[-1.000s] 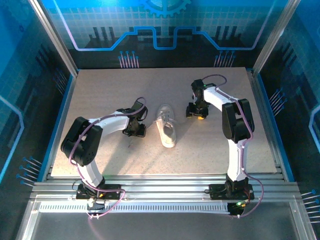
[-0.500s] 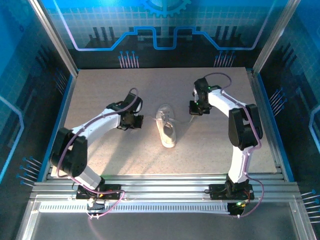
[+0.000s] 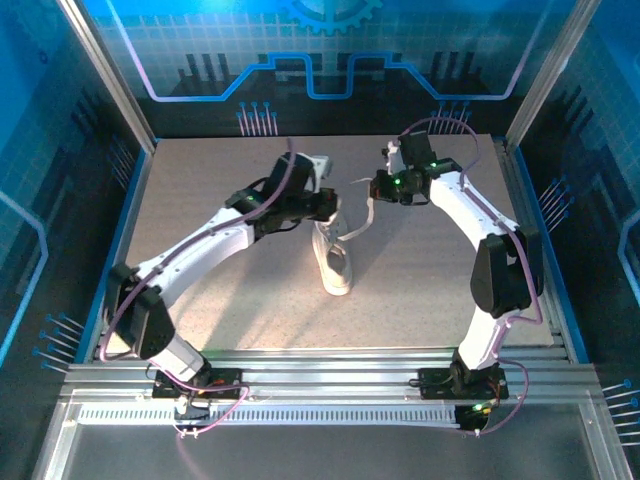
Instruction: Tie the shoes
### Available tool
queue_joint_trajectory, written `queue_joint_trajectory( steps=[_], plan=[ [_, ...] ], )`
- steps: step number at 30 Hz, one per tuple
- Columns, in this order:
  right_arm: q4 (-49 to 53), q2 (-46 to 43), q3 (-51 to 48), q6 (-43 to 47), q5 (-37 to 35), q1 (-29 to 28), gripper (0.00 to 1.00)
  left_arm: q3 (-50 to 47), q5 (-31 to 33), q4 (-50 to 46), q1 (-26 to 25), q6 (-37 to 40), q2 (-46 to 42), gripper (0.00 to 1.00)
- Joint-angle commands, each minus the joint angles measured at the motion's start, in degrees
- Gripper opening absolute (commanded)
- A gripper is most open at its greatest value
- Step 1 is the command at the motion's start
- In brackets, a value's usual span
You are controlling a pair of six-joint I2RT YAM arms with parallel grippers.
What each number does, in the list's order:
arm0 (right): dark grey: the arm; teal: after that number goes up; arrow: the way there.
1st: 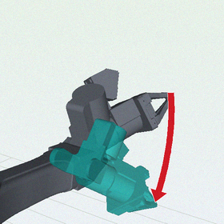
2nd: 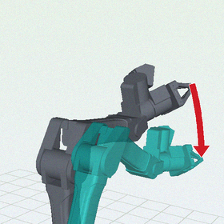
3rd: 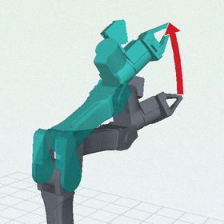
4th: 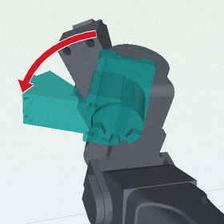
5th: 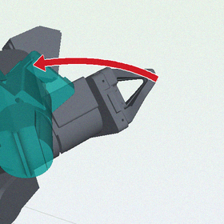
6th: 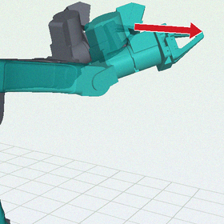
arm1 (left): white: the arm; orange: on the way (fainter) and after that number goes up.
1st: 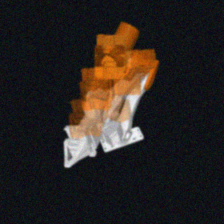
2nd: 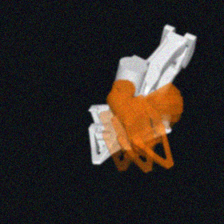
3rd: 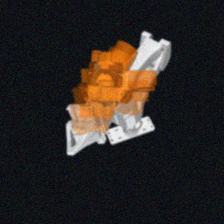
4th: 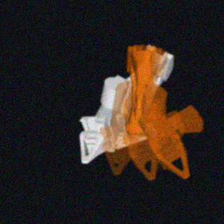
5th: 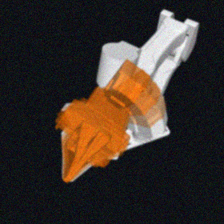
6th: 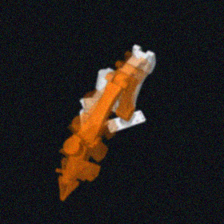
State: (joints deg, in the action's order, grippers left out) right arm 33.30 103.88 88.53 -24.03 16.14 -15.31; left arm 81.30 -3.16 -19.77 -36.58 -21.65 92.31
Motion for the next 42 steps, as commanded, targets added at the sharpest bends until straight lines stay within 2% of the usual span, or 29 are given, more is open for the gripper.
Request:
queue_joint_trajectory(
  steps=[1,5,10,12,15,18,21,25,27,31,35,37,40,42],
  plan=[
    [-0.79,2.27,3.27,-2.90,5.61,0.41,0.00,3.58,-2.09,9.90,-3.23,-0.66,6.77,0.00],
    [0.61,3.62,4.45,-3.93,6.48,0.81,0.00,6.68,-3.70,11.94,-4.77,1.65,14.81,0.00],
    [2.19,4.36,4.55,-4.28,6.34,1.24,0.00,4.97,-5.01,13.96,-5.08,5.64,18.83,0.02],
    [2.51,4.49,4.71,-4.35,6.42,1.34,0.00,4.78,-5.01,13.35,-4.98,6.88,20.03,0.10],
    [2.96,4.41,4.86,-4.02,6.21,1.34,0.00,5.93,-5.05,10.85,-4.84,8.24,20.29,0.35],
    [3.22,4.39,4.81,-3.83,5.83,1.27,0.00,5.68,-5.90,10.46,-4.62,10.49,18.06,0.49],
    [2.92,4.51,4.90,-3.95,6.00,1.34,0.00,4.83,-6.58,9.00,-3.85,13.09,15.09,0.55],
    [2.56,4.25,4.83,-3.93,6.53,1.25,0.00,0.12,-9.22,10.46,-0.16,12.70,10.00,0.57],
    [2.48,3.79,4.79,-3.68,6.67,1.16,0.00,-4.51,-14.32,14.54,2.62,13.49,7.61,0.56],
    [1.56,2.50,4.30,-2.74,8.53,0.90,0.00,-17.27,-23.35,29.40,7.36,18.83,4.09,0.58],
    [0.39,0.67,3.24,-2.56,9.17,0.05,0.00,-22.37,-22.03,37.23,8.45,21.41,4.34,0.63],
    [-0.47,-0.27,2.56,-2.95,9.25,-0.59,0.00,-23.43,-23.63,41.03,8.39,23.88,5.83,0.67],
    [-1.88,-1.28,1.58,-3.55,9.78,-1.51,0.00,-27.00,-26.32,53.05,8.37,26.04,8.43,0.67],
    [-2.39,-1.80,1.24,-3.74,9.91,-2.29,0.00,-27.36,-27.70,57.22,8.38,27.23,10.24,0.69]
  ],
)
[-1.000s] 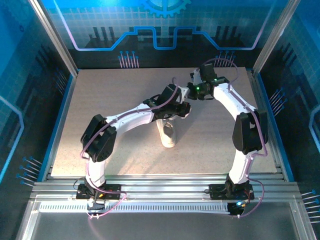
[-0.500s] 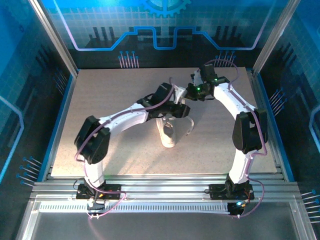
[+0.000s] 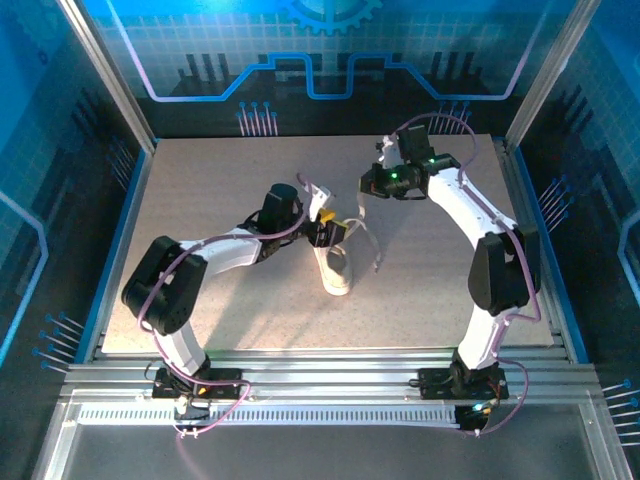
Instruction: Tie the shoes
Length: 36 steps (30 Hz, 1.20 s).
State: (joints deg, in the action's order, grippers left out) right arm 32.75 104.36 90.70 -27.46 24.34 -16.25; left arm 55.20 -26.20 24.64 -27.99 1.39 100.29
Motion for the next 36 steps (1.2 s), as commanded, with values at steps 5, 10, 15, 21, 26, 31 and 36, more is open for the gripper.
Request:
queue_joint_trajectory(
  steps=[5,10,15,21,26,31,36],
  plan=[
    [-2.17,-2.80,-0.38,-0.15,1.85,-2.58,0.00,5.17,-6.29,6.47,0.10,6.46,6.82,0.68],
    [-2.73,-3.39,-0.17,-0.44,1.81,-3.43,0.00,8.73,-8.39,5.46,2.03,2.39,9.41,0.62],
    [-4.20,-3.66,-0.69,-0.83,2.42,-3.83,0.00,10.43,-11.72,4.21,2.50,0.91,10.77,0.53],
    [-5.58,-3.88,-0.88,-1.34,2.73,-4.48,0.00,11.97,-13.39,2.14,2.50,0.03,12.02,0.47],
    [-5.88,-4.16,-0.75,-1.56,2.68,-4.96,0.00,13.00,-13.62,-0.03,2.50,0.02,12.46,0.39],
    [-6.46,-4.59,-0.70,-1.89,2.81,-5.43,0.00,14.39,-13.40,-2.51,2.50,-0.45,12.74,0.19],
    [-7.97,-5.20,-1.60,-1.33,3.34,-5.76,0.17,15.12,-11.49,-4.45,2.80,-2.70,11.31,0.00]
  ],
)
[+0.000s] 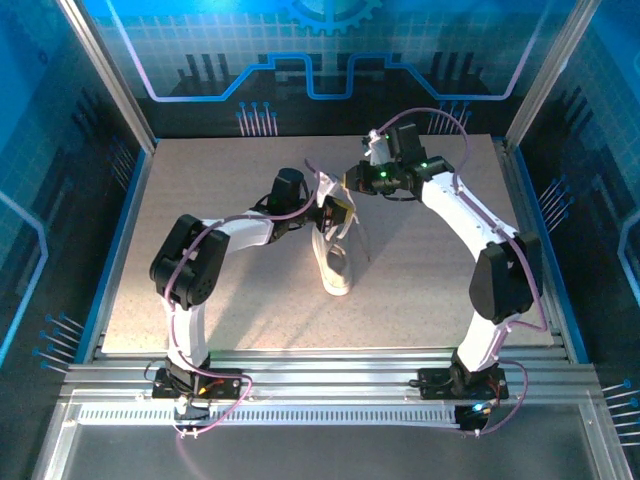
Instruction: Tie the shoes
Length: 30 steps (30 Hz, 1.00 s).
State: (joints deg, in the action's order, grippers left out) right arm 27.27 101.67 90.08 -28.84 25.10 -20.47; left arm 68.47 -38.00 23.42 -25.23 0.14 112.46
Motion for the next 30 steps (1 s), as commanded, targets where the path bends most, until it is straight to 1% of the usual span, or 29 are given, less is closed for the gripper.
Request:
queue_joint_trajectory(
  steps=[1,4,5,6,9,12,14,16,20,23,24,26,30],
  plan=[
    [-3.21,-2.91,-1.56,0.28,2.63,-1.49,0.28,2.40,1.72,-5.03,0.01,-2.07,-1.45,0.00],
    [-5.42,-5.92,-4.19,1.81,1.77,-0.87,0.50,4.49,6.00,-13.10,0.01,-3.23,-2.92,0.00],
    [-6.09,-7.17,-5.27,2.50,0.93,-0.52,0.56,5.04,7.05,-15.52,0.01,-3.54,-3.40,0.00],
    [-7.03,-8.72,-6.77,3.25,0.14,-0.05,0.59,5.63,8.07,-17.95,0.01,-3.93,-3.92,0.00],
    [-8.96,-12.58,-11.44,4.54,-1.48,1.64,0.64,6.06,10.56,-22.48,-0.03,-5.29,-5.50,0.00],
    [-9.63,-15.43,-16.72,6.18,-3.57,3.21,0.65,6.63,12.29,-25.86,-0.05,-7.65,-6.54,0.00],
    [-10.66,-16.84,-20.59,8.49,-5.13,3.17,0.64,7.44,13.16,-28.45,-0.08,-9.52,-6.90,0.00],
    [-14.13,-17.99,-25.95,10.02,-5.25,2.89,0.63,8.58,13.78,-31.13,-0.03,-11.90,-7.15,0.00],
    [-26.83,-19.34,-35.61,12.03,-5.24,0.88,0.61,9.61,13.70,-33.88,-0.16,-15.17,-7.44,0.00],
    [-41.02,-20.05,-43.22,14.95,-6.70,-1.55,0.61,9.91,13.46,-34.95,-0.21,-16.83,-7.83,0.00],
    [-44.87,-20.10,-44.76,17.00,-8.55,-2.89,0.61,10.01,13.49,-35.17,-0.31,-17.41,-8.09,0.00],
    [-47.13,-19.42,-45.61,21.09,-11.39,-5.13,0.62,9.88,13.46,-35.28,-0.50,-18.29,-8.53,0.00],
    [-48.44,-16.35,-44.49,23.24,-11.58,-6.99,0.63,10.00,13.56,-35.87,-0.95,-18.86,-9.12,0.00]
  ],
)
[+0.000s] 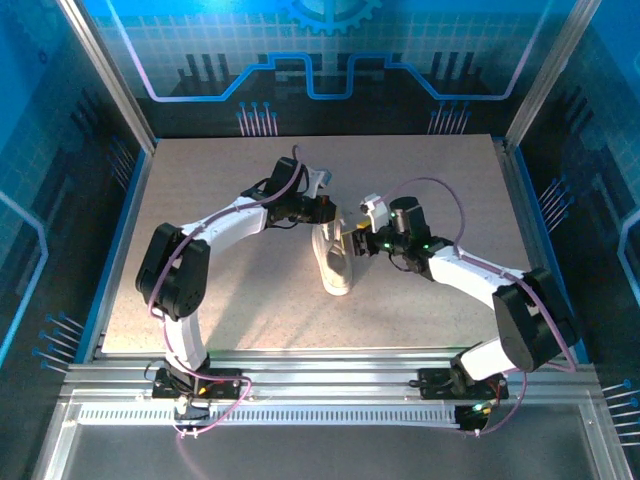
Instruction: Tie the shoes
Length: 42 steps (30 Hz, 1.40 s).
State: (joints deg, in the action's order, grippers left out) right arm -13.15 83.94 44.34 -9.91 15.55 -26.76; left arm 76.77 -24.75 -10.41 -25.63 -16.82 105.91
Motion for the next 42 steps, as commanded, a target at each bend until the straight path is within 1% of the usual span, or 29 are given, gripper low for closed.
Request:
queue_joint_trajectory(
  steps=[1,4,11,17,19,21,22,23,25,26,29,30,37,41,42],
  plan=[
    [-8.79,2.02,1.32,4.56,-2.02,-1.07,0.63,1.64,0.40,-2.20,-0.65,-2.01,-2.64,0.00],
    [-9.96,3.42,2.03,5.69,-2.29,-2.17,0.64,1.70,0.42,-2.48,-0.70,-2.25,-2.99,0.00],
    [-8.60,7.29,4.66,9.30,-4.79,-4.05,0.64,2.72,0.20,-4.56,-0.72,-2.69,-3.16,0.00],
    [-9.43,10.80,5.75,11.15,-6.67,-4.87,0.56,4.22,-0.26,-6.96,-0.65,-3.47,-2.38,0.00],
    [-9.44,11.88,7.54,11.73,-7.39,-5.31,0.52,4.57,-0.46,-7.30,-0.63,-3.75,-2.12,0.00],
    [-9.09,12.90,8.21,11.94,-8.20,-5.38,0.47,4.92,-0.78,-7.75,-0.65,-3.81,-1.89,0.00],
    [-9.01,13.15,8.38,12.08,-8.37,-5.36,0.43,5.04,-0.79,-7.98,-0.65,-3.56,-1.80,0.00],
    [-8.77,13.35,8.56,12.24,-8.48,-5.40,0.37,5.19,-0.78,-8.40,-0.65,-3.24,-1.76,0.00],
    [-8.10,13.19,8.83,13.13,-7.65,-5.32,0.22,5.40,-0.80,-9.20,-0.48,-2.31,-1.58,0.00],
    [-7.72,12.98,8.88,13.48,-6.95,-5.24,0.16,5.49,-0.81,-9.64,-0.39,-1.83,-1.50,0.00],
    [-6.68,12.32,8.37,14.13,-2.43,-3.99,0.04,5.56,-1.02,-10.71,0.39,0.07,-1.42,0.00],
    [-6.67,12.01,7.83,14.19,0.44,-3.10,0.01,5.58,-1.43,-11.00,0.72,0.81,-1.32,0.00],
    [-7.01,10.20,6.38,13.53,18.64,2.08,0.00,6.57,-3.18,-13.64,1.85,9.06,-0.36,0.00],
    [-5.34,10.73,7.35,10.84,27.02,4.33,0.00,6.64,-3.18,-13.85,2.03,13.20,0.34,0.00],
    [-4.83,11.16,7.87,9.75,29.04,4.90,0.00,6.53,-2.98,-13.71,1.99,14.04,0.44,0.03]
  ],
)
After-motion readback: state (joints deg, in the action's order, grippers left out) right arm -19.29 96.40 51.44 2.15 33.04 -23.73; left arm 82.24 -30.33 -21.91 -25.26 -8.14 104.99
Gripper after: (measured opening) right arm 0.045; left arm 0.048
